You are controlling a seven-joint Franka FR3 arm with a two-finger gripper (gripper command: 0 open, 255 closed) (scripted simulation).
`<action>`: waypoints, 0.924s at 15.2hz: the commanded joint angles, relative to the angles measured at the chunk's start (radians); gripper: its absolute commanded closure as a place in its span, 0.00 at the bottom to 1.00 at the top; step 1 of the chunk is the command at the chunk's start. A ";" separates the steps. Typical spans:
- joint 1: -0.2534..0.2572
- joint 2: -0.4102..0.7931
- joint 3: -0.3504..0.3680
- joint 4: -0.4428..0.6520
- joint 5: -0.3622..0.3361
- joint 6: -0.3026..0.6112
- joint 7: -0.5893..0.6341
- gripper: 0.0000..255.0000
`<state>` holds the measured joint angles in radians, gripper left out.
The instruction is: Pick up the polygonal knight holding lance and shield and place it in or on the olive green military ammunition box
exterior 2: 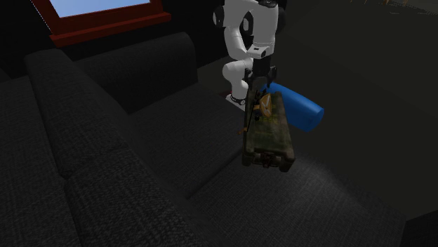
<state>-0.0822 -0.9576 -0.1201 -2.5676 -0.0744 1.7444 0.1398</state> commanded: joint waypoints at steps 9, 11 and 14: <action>0.004 0.017 0.008 0.137 0.008 -0.120 -0.002 0.00; 0.004 0.017 0.008 0.137 0.008 -0.120 -0.002 0.00; 0.004 0.017 0.008 0.137 0.008 -0.120 -0.002 0.00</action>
